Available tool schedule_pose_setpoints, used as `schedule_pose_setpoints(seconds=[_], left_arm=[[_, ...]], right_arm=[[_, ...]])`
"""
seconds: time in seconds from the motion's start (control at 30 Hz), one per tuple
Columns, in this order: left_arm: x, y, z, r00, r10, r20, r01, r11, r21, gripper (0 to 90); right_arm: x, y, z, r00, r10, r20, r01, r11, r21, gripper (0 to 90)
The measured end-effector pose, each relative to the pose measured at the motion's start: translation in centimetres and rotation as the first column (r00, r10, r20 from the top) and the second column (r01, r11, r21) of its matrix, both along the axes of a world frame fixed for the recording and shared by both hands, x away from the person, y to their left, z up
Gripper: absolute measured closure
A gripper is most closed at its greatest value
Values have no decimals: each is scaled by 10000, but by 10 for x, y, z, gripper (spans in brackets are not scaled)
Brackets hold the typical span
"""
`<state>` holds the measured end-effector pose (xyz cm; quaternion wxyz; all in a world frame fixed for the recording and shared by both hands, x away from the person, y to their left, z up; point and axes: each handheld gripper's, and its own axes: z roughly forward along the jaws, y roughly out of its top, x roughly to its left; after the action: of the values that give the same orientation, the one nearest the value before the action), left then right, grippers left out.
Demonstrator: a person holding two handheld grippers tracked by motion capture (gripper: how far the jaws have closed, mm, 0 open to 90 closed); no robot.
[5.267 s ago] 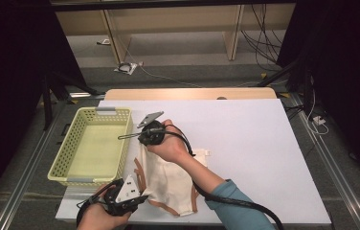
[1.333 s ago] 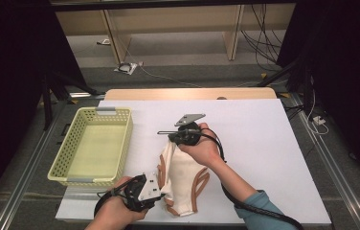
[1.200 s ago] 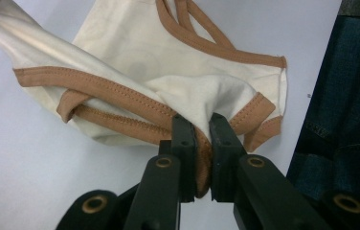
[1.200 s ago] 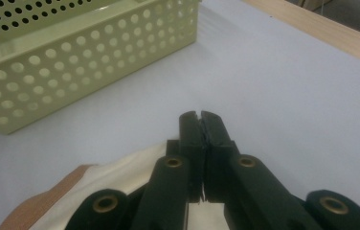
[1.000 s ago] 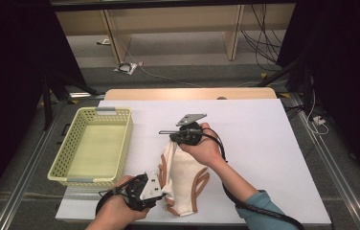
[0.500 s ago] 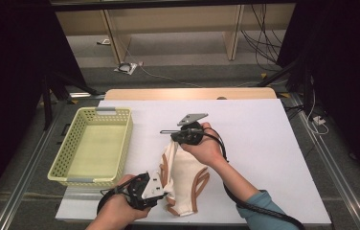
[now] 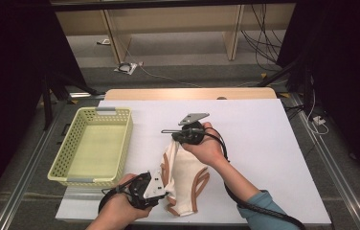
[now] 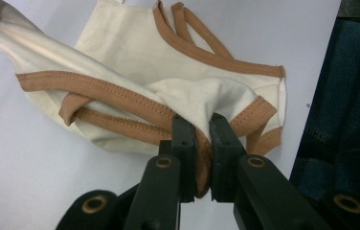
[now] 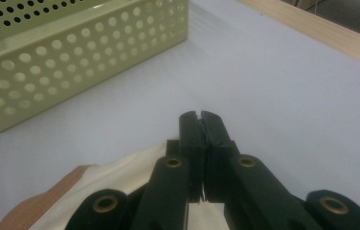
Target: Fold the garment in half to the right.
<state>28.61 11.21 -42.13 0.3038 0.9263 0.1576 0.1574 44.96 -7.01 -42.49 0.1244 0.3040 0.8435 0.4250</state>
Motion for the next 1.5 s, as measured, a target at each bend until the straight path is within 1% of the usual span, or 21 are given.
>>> schedule_pose_setpoints(seconds=[0.73,1.23,1.37,1.5], left_arm=[[1,-6,0,9999,-126,45,125,9999,112,828],[2,-9,-1,9999,-165,24,165,9998,94,828],[2,-11,-1,9998,-208,68,207,9997,142,828],[2,-13,-1,9997,-215,73,213,9996,179,828]], right_arm=[[1,-5,-1,10000,-69,-29,69,10000,-18,892],[1,-9,-3,9999,-140,-61,140,9999,16,892],[1,-9,-2,9999,-154,-23,154,9999,26,892],[1,-10,-2,9998,-168,-89,168,9999,22,892]])
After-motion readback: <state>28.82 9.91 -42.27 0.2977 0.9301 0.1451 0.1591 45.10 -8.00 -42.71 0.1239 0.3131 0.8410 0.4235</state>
